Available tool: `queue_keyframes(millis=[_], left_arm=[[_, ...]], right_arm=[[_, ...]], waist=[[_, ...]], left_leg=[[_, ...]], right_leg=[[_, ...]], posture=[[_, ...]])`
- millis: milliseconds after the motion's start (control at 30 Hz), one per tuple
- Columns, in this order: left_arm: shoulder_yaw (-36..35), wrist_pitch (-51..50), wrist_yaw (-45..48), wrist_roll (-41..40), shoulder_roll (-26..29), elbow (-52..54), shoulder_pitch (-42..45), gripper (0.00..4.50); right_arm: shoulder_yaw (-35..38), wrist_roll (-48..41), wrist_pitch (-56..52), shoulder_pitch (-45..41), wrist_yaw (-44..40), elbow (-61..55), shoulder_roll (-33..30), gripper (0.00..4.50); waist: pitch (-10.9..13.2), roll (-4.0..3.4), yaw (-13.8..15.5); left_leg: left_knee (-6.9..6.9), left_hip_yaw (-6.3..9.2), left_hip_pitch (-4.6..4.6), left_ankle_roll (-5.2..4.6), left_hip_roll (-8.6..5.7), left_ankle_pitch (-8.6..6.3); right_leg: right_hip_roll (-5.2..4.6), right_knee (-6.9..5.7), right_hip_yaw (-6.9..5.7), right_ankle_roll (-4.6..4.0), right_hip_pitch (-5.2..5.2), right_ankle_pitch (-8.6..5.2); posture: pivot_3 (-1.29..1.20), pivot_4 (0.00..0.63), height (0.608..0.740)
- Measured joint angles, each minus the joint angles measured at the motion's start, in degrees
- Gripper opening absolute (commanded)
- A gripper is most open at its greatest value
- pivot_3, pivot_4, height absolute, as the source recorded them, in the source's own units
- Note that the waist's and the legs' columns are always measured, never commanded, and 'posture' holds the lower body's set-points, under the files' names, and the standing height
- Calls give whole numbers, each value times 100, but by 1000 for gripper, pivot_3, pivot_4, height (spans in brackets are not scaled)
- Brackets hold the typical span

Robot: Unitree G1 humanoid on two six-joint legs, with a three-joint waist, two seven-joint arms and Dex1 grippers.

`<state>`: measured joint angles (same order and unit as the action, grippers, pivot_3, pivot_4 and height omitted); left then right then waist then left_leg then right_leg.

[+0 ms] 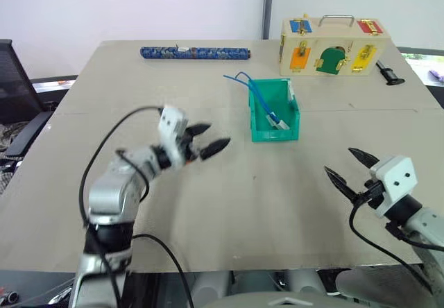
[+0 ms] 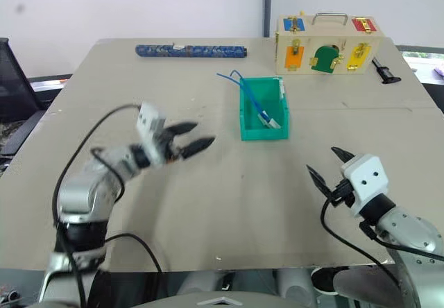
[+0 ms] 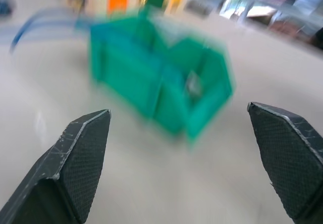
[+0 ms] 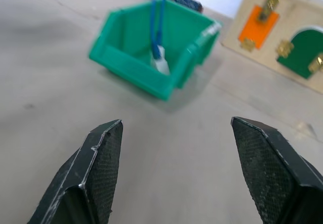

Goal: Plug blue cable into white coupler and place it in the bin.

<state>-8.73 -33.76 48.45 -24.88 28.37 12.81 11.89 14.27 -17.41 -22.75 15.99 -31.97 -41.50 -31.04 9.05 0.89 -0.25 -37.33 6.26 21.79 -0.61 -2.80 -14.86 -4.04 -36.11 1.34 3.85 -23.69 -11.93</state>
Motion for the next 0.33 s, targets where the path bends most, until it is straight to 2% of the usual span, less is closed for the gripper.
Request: queue_keyframes(millis=[167,333], left_arm=[[-442,527,155,-18,364,750,-1399,4452],[-597,742,150,-101,392,928,-2082,4452]], right_arm=[[500,-296,295,210,-663,621,-405,3332],[787,-357,577,361,-1039,1053,-547,3332]], waist=[[1,-2,94],[1,-3,108]], left_leg=[[0,-5,-6,-4,6,-1],[-3,-8,-6,-4,9,-1]], right_leg=[[0,8,-4,-21,12,-13],[2,8,-14,-7,16,-21]], posture=[[0,150,740],[0,150,740]])
